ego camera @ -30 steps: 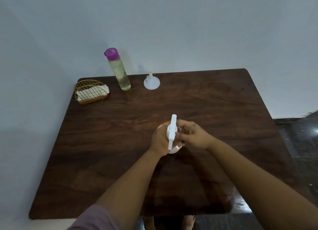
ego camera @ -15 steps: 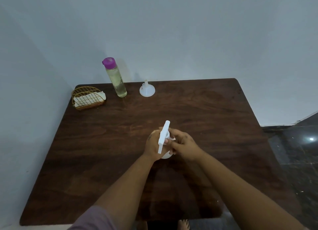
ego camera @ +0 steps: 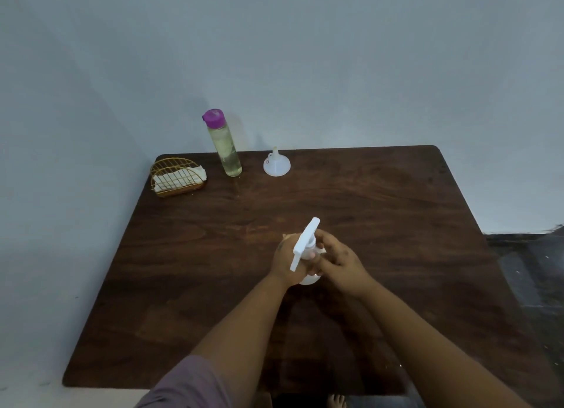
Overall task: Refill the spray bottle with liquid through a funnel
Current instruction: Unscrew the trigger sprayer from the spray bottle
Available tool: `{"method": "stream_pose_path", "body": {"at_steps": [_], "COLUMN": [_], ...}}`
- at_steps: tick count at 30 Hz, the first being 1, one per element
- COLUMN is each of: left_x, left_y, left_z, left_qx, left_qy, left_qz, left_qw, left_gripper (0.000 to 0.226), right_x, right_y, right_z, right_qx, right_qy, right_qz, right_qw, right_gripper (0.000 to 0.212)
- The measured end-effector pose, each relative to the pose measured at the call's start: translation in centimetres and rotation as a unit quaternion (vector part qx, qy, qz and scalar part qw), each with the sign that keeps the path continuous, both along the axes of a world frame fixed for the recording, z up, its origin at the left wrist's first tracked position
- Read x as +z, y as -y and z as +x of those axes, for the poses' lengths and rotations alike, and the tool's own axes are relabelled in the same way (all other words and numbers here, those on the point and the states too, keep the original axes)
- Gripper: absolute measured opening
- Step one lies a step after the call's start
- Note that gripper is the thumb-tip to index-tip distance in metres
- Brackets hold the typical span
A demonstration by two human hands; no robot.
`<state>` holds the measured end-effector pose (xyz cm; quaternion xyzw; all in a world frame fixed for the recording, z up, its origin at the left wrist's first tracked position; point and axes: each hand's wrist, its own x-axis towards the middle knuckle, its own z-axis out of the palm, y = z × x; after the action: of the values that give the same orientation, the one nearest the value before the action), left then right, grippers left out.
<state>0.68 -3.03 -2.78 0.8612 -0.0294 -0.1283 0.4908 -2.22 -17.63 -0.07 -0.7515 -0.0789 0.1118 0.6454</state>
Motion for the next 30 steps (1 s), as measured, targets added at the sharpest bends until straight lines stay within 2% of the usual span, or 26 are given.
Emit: {"method": "stream_pose_path", "body": {"at_steps": [2,3,4,6,8,12,13,15,18,21,24,26,30], "left_x": [0.1,0.5,1.0,1.2,1.6,1.7,1.9,1.8,1.8,2.4,2.4,2.8,3.2], "left_y": [-0.1,0.0,0.1,0.3,0.3,0.1,0.1,-0.1,-0.4,-0.4,-0.5,-0.7,-1.1], "left_z": [-0.1,-0.2,-0.5,-0.6,-0.7,-0.4,-0.4,-0.4,-0.3,-0.6,-0.6,-0.5,-0.4], "left_qx": [-0.001,0.003,0.002,-0.005,-0.008,-0.023,-0.023,-0.018,-0.036,-0.046,-0.063,-0.076,-0.112], "left_qy": [-0.016,-0.022,-0.026,-0.034,-0.031,-0.025,-0.031,-0.039,-0.044,-0.05,-0.059,-0.062,-0.072], "left_qz": [0.006,0.012,0.011,0.009,0.016,0.046,0.04,0.034,0.072,0.07,0.065,0.075,0.061], "left_qw": [1.0,1.0,1.0,0.999,0.999,0.998,0.998,0.998,0.996,0.995,0.994,0.992,0.989], "left_gripper": [0.043,0.047,0.045,0.043,0.05,0.036,0.042,0.047,0.024,0.017,0.05,0.057,0.056], "right_x": [-0.1,0.0,0.1,0.0,-0.1,-0.2,-0.1,0.2,0.9,1.0,1.0,1.2,1.5], "right_y": [0.2,0.0,-0.3,-0.9,-1.2,-0.6,-0.3,0.2,0.0,-0.4,0.2,0.8,1.1], "right_z": [0.5,0.6,0.8,0.8,0.4,-0.6,-0.6,-0.4,-0.1,0.3,0.2,0.1,0.2], "right_qx": [0.006,-0.013,-0.041,-0.091,-0.099,-0.08,-0.082,-0.067,-0.04,-0.052,-0.029,-0.015,-0.015], "right_qy": [0.027,0.029,0.034,0.065,0.092,0.082,0.069,0.04,0.05,0.093,0.09,0.067,0.068], "right_qz": [-0.045,-0.061,-0.079,-0.114,-0.115,-0.095,-0.098,-0.102,-0.158,-0.206,-0.224,-0.216,-0.228], "right_qw": [0.999,0.998,0.995,0.987,0.984,0.989,0.989,0.992,0.985,0.973,0.97,0.974,0.971], "right_gripper": [0.073,0.078,0.073,0.046,0.023,0.011,0.011,0.026,0.056,0.041,0.019,0.006,0.022]}}
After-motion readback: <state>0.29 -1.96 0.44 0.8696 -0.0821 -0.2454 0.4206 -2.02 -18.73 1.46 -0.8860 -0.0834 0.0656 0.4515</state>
